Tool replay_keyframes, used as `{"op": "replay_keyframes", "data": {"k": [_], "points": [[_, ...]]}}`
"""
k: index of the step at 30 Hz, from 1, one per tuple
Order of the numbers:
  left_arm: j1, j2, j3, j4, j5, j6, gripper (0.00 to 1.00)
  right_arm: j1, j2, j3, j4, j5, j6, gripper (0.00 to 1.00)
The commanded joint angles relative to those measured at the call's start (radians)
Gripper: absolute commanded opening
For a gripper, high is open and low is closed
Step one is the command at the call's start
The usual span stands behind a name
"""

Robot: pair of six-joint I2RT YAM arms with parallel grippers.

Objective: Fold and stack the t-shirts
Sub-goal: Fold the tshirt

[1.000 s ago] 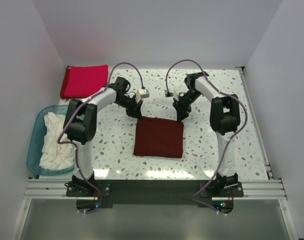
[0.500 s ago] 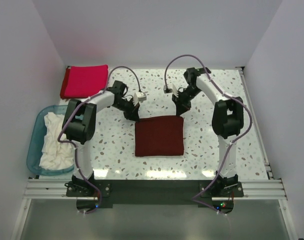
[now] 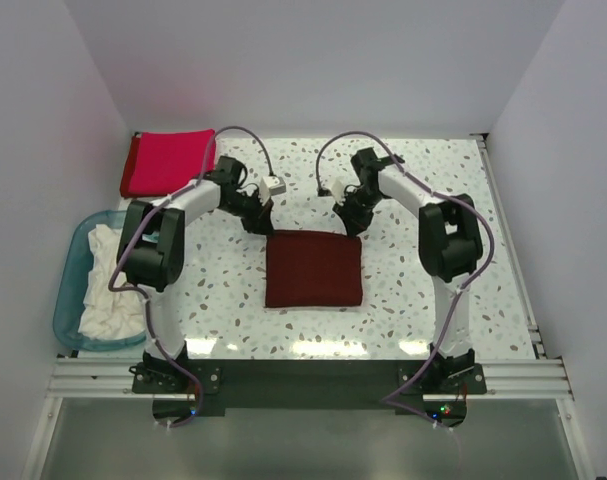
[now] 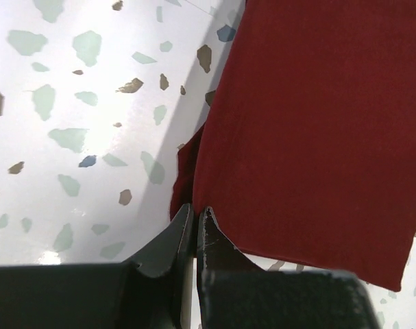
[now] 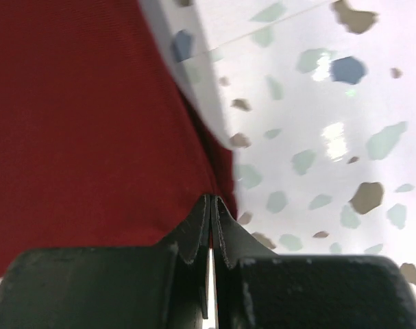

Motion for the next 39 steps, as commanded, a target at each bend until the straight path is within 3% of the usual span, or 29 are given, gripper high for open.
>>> {"op": "replay_keyframes", "data": {"k": [1, 6, 15, 17, 18, 20, 23, 24, 27, 31, 32, 35, 39], "points": [[0.041, -0.070, -0.013, 0.032, -0.022, -0.013, 0.00, -0.005, 0.003, -0.019, 0.177, 0.141, 0.119, 0.00], [0.063, -0.016, -0.037, 0.107, -0.125, -0.078, 0.00, -0.004, 0.008, -0.026, 0.220, 0.179, 0.153, 0.00], [0.071, 0.125, 0.068, 0.182, -0.230, -0.176, 0.00, -0.004, -0.004, 0.017, 0.344, 0.239, 0.233, 0.00], [0.074, 0.128, 0.083, 0.202, -0.273, -0.199, 0.12, -0.005, 0.007, 0.051, 0.372, 0.250, 0.246, 0.00], [0.086, 0.127, 0.089, 0.202, -0.271, -0.210, 0.33, -0.004, 0.011, 0.072, 0.369, 0.248, 0.262, 0.24], [0.100, 0.075, 0.082, 0.222, -0.245, -0.248, 0.44, -0.010, -0.004, 0.125, 0.343, 0.239, 0.283, 0.56], [0.106, -0.091, -0.013, 0.300, -0.182, -0.277, 0.73, -0.019, -0.099, 0.128, 0.325, 0.150, 0.323, 0.76], [0.106, -0.185, -0.071, 0.344, -0.165, -0.299, 0.87, -0.021, -0.128, 0.128, 0.308, 0.117, 0.338, 0.79], [0.097, -0.324, -0.163, 0.369, -0.071, -0.412, 0.98, -0.024, -0.232, 0.081, 0.224, -0.066, 0.366, 0.86], [0.023, -0.460, -0.336, 0.443, 0.032, -0.571, 1.00, -0.015, -0.349, -0.129, 0.139, -0.328, 0.411, 0.93], [-0.027, -0.484, -0.380, 0.481, 0.064, -0.677, 1.00, -0.010, -0.374, -0.165, 0.132, -0.418, 0.429, 0.98], [-0.131, -0.544, -0.524, 0.673, 0.116, -0.878, 1.00, 0.019, -0.377, -0.256, 0.072, -0.532, 0.437, 0.99], [-0.208, -0.535, -0.677, 0.873, 0.130, -1.038, 1.00, 0.042, -0.326, -0.334, 0.021, -0.627, 0.440, 0.99]]}}
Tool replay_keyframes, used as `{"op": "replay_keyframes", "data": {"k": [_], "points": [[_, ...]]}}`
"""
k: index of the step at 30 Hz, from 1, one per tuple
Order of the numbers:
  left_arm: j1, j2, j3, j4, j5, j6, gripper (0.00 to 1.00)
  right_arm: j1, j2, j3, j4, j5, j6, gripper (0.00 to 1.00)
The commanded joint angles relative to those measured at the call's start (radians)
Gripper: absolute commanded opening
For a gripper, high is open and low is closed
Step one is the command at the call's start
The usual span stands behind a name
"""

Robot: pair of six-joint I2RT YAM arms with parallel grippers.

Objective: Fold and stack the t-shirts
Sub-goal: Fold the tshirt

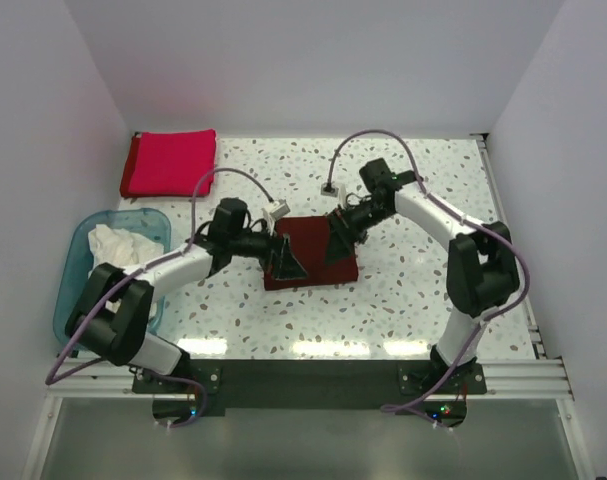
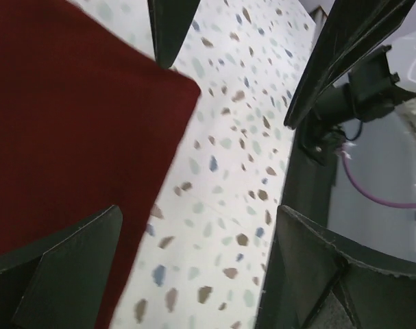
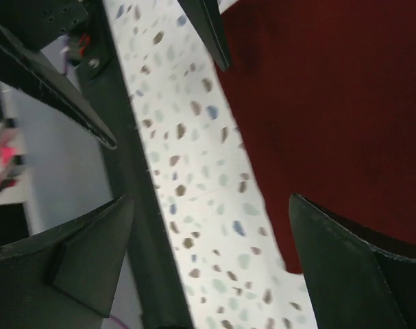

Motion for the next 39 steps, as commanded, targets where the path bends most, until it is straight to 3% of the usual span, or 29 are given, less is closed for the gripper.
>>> {"op": "replay_keyframes", "data": {"k": [1, 4, 9, 15, 21, 25, 32, 39], "points": [[-0.030, 0.025, -0.109, 0.248, 0.062, -0.256, 1.00, 0.017, 0.080, -0.090, -0.081, -0.177, 0.031, 0.99], [-0.036, 0.073, -0.152, 0.290, 0.065, -0.310, 1.00, 0.018, 0.161, -0.137, -0.075, -0.162, 0.012, 0.99], [-0.013, 0.253, -0.123, 0.126, 0.103, -0.171, 1.00, -0.002, 0.297, -0.147, -0.098, -0.127, -0.047, 0.97], [0.085, 0.419, -0.083, 0.011, 0.126, -0.055, 1.00, -0.104, 0.370, -0.167, -0.037, -0.059, 0.005, 0.98], [0.128, 0.461, 0.010, -0.153, 0.171, 0.063, 1.00, -0.149, 0.386, -0.166, -0.063, -0.033, -0.004, 0.97], [0.162, 0.392, 0.049, -0.307, 0.169, 0.197, 1.00, -0.170, 0.364, -0.103, -0.193, -0.026, -0.090, 0.94], [0.190, 0.087, 0.150, -0.511, 0.091, 0.325, 1.00, -0.161, 0.210, 0.064, -0.351, -0.055, -0.150, 0.90], [0.277, -0.087, 0.253, -0.626, -0.237, 0.158, 1.00, -0.016, -0.047, -0.002, 0.114, 0.215, 0.063, 0.75]]}}
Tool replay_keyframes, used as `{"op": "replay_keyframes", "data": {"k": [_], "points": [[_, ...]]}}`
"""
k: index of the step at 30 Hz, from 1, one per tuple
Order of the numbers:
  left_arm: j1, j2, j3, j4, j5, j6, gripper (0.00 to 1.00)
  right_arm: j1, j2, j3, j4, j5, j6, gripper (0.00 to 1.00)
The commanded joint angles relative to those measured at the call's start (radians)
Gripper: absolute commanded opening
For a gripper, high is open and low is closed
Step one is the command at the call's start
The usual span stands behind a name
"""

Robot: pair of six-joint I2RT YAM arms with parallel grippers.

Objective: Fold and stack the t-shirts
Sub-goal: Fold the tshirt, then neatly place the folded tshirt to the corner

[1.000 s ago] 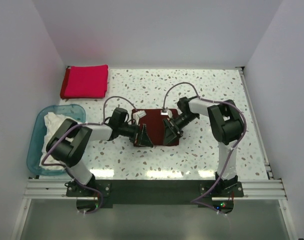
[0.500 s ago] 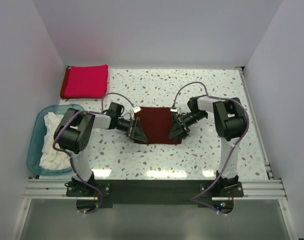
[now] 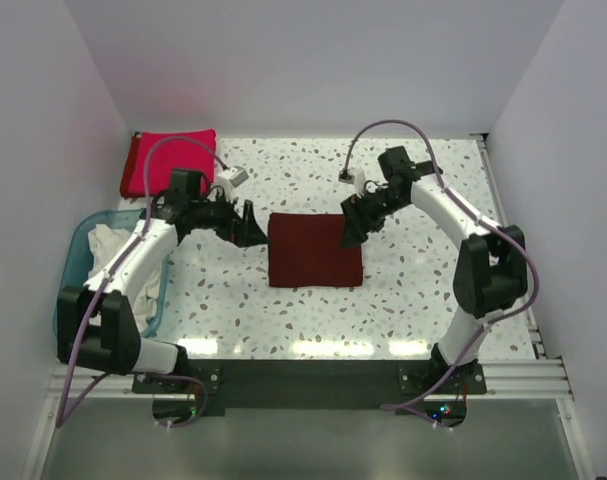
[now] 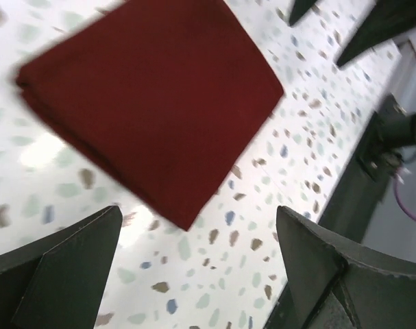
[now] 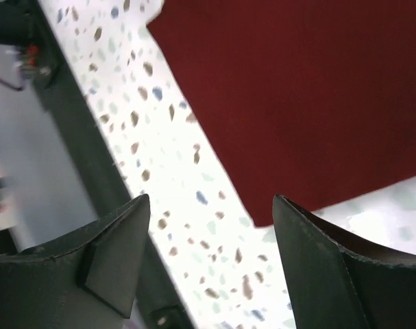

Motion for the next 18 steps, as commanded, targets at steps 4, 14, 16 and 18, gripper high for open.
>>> {"op": "replay_keyframes", "data": {"k": [4, 14, 16, 18], "points": [[0.099, -0.092, 0.147, -0.193, -0.344, -0.113, 1.00, 0.234, -0.124, -0.027, 0.312, 0.345, 0.076, 0.66], [0.225, -0.051, 0.179, -0.283, -0.403, -0.220, 1.00, 0.595, -0.017, -0.004, 0.449, 0.658, 0.050, 0.55], [0.251, -0.046, 0.178, -0.290, -0.392, -0.228, 1.00, 0.643, 0.026, 0.013, 0.469, 0.698, 0.045, 0.53], [0.255, -0.038, 0.175, -0.291, -0.401, -0.226, 1.00, 0.675, 0.057, 0.029, 0.487, 0.718, 0.049, 0.50]]}}
